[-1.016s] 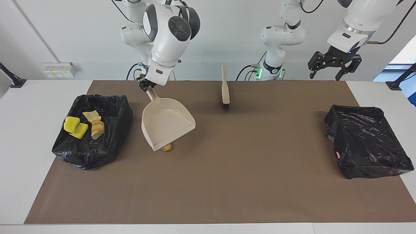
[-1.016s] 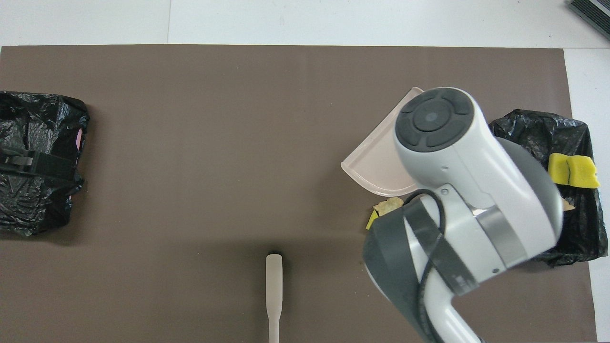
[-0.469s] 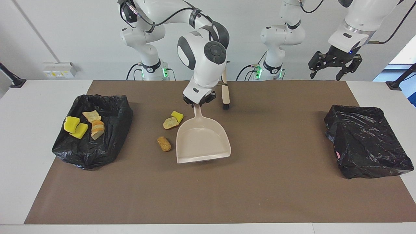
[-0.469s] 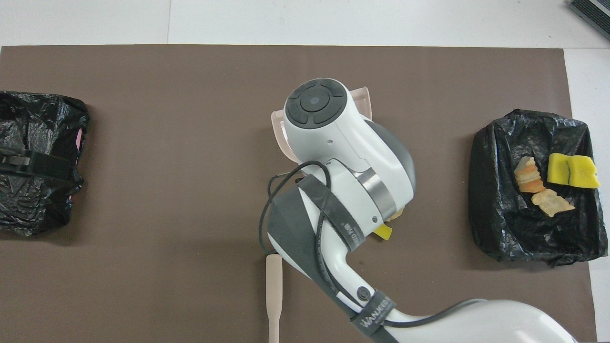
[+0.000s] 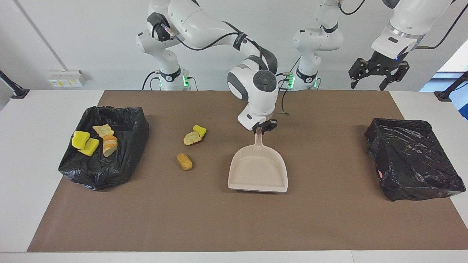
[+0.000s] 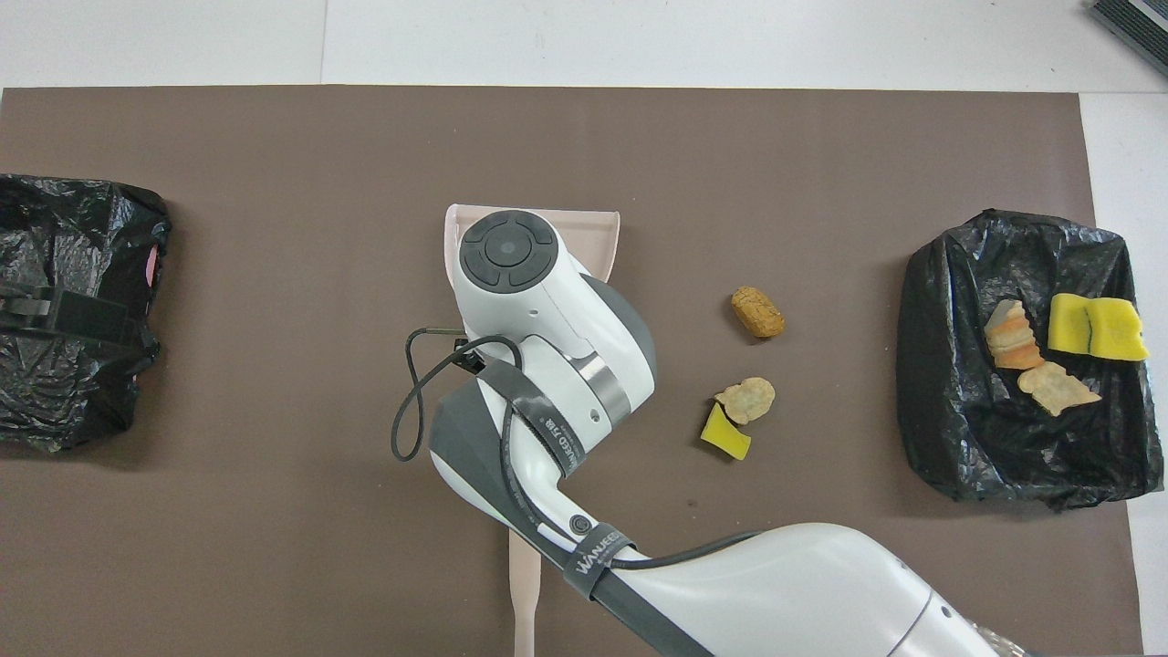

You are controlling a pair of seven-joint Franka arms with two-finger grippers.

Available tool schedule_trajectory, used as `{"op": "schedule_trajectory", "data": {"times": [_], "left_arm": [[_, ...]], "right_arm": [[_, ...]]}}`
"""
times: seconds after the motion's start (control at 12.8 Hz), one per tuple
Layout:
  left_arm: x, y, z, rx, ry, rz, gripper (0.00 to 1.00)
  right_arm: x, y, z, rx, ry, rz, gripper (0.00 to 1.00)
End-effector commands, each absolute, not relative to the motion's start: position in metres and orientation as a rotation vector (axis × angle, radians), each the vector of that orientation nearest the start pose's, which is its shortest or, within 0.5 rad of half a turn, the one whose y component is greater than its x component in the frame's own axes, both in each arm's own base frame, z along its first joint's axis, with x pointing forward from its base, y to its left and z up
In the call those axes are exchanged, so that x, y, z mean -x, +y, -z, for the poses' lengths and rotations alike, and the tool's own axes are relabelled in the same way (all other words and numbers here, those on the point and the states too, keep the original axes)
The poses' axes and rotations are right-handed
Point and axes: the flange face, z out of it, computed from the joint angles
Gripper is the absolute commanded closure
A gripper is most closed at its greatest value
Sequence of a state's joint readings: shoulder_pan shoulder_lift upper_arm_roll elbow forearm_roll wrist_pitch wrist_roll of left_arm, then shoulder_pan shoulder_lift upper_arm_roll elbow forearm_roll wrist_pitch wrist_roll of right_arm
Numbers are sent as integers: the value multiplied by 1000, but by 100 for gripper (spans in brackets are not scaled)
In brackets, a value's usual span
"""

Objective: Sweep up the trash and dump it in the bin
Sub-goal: 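Bring the empty dustpan back with the right gripper and set it down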

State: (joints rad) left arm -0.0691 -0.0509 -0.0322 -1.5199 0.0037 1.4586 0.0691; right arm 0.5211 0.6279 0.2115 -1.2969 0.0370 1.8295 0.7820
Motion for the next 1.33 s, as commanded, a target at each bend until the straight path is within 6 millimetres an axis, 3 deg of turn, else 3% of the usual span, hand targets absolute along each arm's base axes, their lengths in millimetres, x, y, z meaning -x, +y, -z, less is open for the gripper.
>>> {"op": "schedule_trajectory", "data": {"times": [0.0,0.31,0.47,0.7,0.94,1.02,1.09,1.25], "left_arm": [[-517,-50,-667,3132,268,-15,0],[-517,-50,-667,3132,268,-15,0],[-517,-51,-667,3132,270,-15,0],[-517,-50,-667,3132,268,-17,0],[-517,-50,-667,3132,268,-15,0],[-517,-50,-667,3132,268,-15,0],[-517,-50,-667,3132,268,-17,0],[-517,-50,-667,3132,268,-17,0]], "right_arm": [[-560,466,-354,3040,162,-270,100],[-561,467,-347,3033,93,-232,97],[-557,464,-359,3085,-2,-199,0],[-539,453,-419,3119,-59,-217,0],[-488,445,-464,3160,-94,-264,0],[-468,437,-474,3171,-105,-301,0],[-440,442,-478,3165,-132,-364,0],[-389,449,-473,3173,-145,-440,0]]}}
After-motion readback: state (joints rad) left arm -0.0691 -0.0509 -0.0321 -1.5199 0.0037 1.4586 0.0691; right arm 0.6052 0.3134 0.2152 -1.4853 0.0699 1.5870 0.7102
